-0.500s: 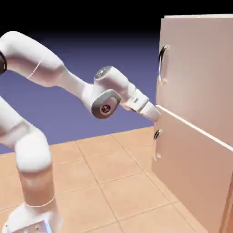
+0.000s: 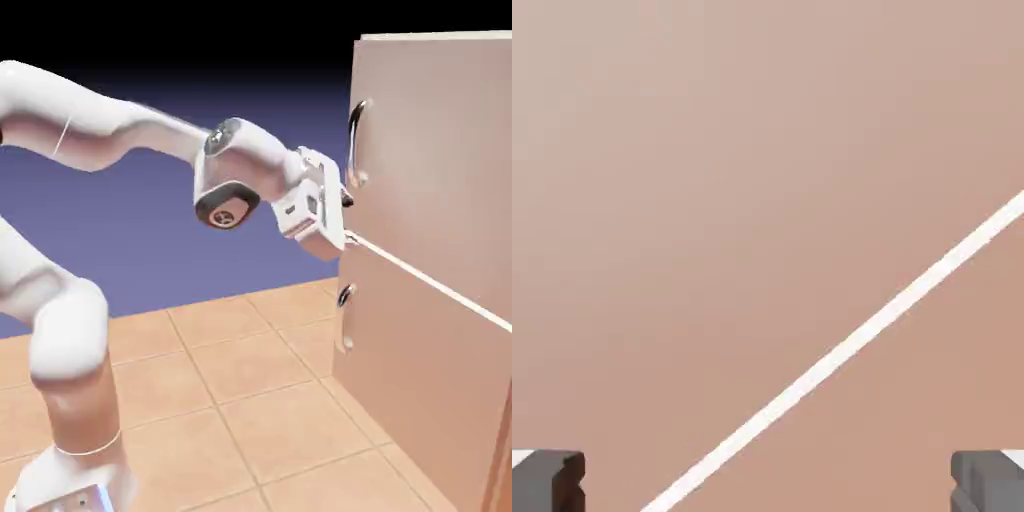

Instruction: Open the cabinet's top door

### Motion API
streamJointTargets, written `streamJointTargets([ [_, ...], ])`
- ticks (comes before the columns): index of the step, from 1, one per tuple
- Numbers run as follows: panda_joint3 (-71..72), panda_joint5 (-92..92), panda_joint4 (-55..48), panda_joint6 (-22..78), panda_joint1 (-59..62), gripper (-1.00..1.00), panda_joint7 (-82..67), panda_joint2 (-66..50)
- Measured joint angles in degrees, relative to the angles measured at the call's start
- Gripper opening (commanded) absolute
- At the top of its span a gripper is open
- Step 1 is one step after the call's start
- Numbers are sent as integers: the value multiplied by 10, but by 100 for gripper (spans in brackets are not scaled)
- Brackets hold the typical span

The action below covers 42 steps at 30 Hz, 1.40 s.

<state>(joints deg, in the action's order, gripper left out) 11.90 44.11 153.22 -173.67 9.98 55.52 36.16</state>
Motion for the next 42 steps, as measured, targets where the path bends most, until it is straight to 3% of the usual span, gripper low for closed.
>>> streamJointTargets([
  [42,282,1047,-185,8,253,0,310,83],
])
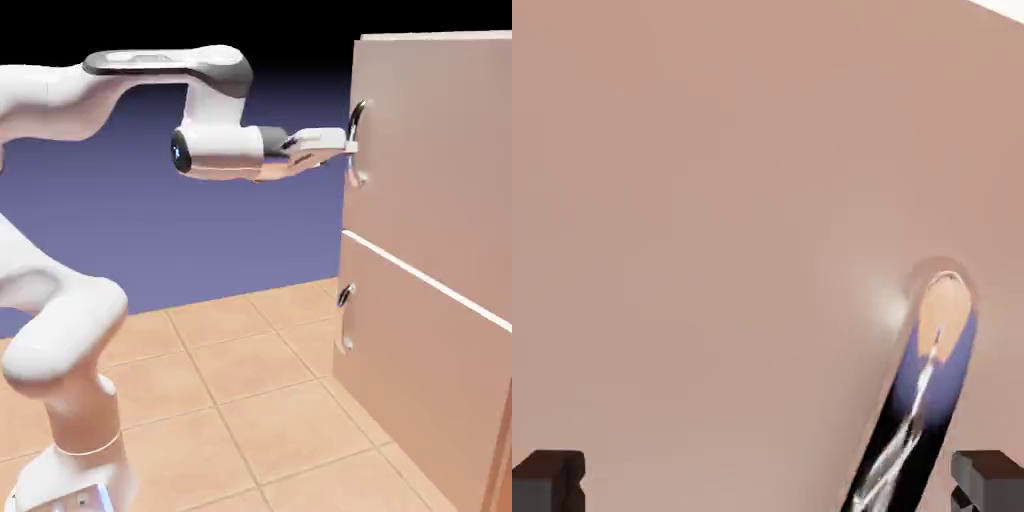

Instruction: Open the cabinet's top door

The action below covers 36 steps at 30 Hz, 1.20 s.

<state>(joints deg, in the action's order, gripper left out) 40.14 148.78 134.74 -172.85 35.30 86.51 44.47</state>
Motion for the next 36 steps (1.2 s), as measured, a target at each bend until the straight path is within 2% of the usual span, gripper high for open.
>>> streamJointTargets([
  [6,40,150,-26,1,36,0,44,12],
  [8,41,151,-27,1,36,0,45,12],
  [12,99,169,-85,17,118,0,25,-39],
  [13,111,172,-97,20,135,-100,21,-48],
  [15,111,172,-97,20,135,-100,21,-49],
  [20,25,158,-58,31,31,-100,-15,-60],
  [36,-262,-141,127,74,-301,-100,136,55],
])
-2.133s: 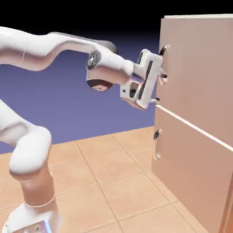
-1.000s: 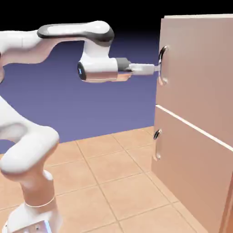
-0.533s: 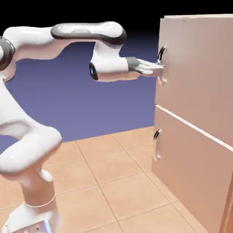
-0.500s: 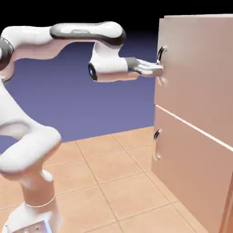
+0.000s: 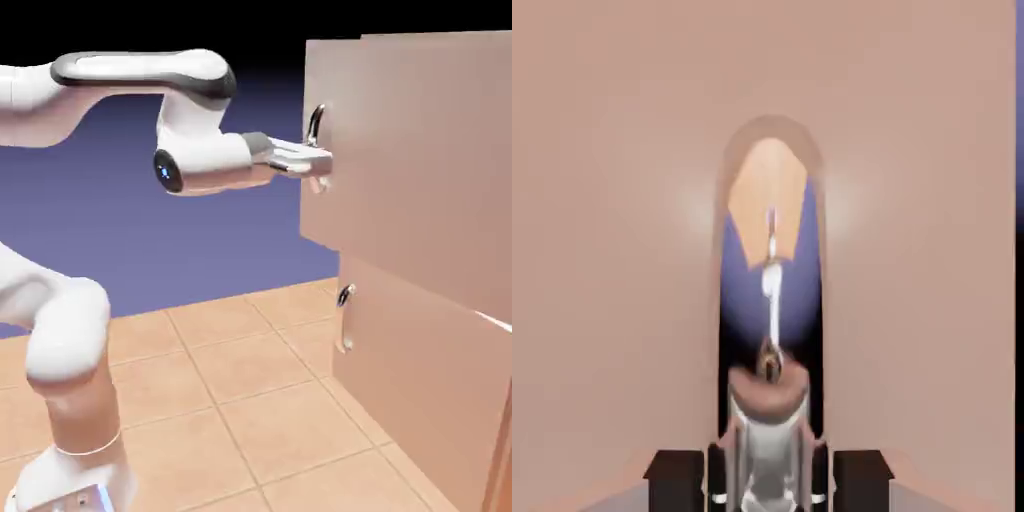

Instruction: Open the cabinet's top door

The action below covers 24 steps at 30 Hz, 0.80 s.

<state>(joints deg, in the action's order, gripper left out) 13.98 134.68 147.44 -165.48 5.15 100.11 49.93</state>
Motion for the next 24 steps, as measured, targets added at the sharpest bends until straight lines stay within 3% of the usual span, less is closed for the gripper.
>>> streamJointTargets([
  [12,-164,-299,110,-10,-168,-100,174,145],
  [18,-203,-449,155,35,-162,-100,287,212],
  [24,-264,-600,189,149,-106,-100,382,284],
])
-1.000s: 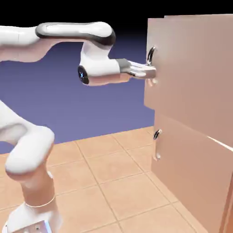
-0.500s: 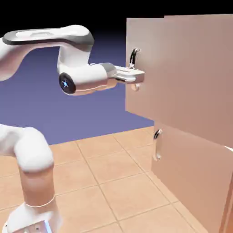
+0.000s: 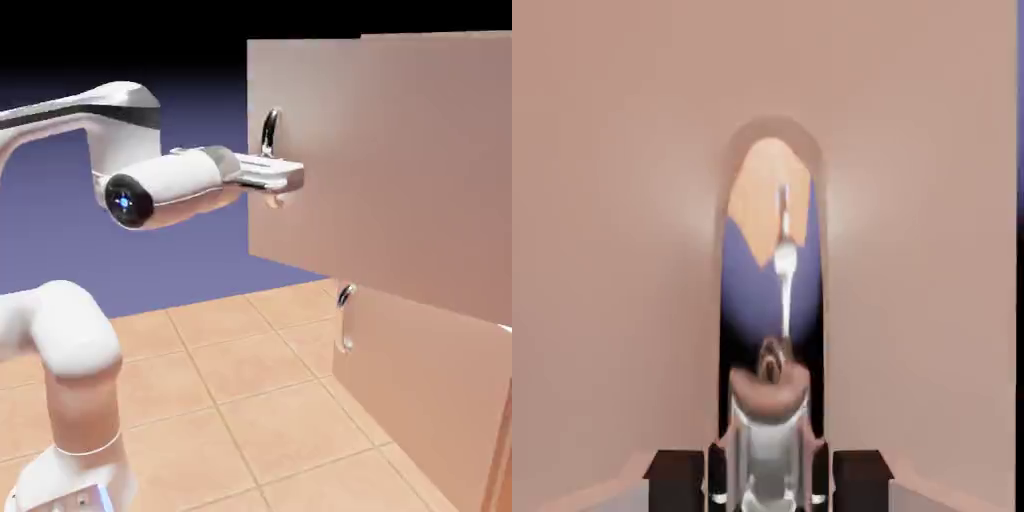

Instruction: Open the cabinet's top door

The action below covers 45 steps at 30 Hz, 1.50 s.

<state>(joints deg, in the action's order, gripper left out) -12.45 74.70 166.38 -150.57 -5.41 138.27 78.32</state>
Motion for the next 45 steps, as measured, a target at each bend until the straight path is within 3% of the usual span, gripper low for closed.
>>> streamJointTargets([
  [9,-165,-193,-17,224,80,-100,58,53],
  [17,-328,-332,-117,423,69,-100,66,30],
  [28,-492,-446,-342,662,-82,-100,81,-11],
  [45,-605,-498,-695,932,-358,-100,145,-10],
])
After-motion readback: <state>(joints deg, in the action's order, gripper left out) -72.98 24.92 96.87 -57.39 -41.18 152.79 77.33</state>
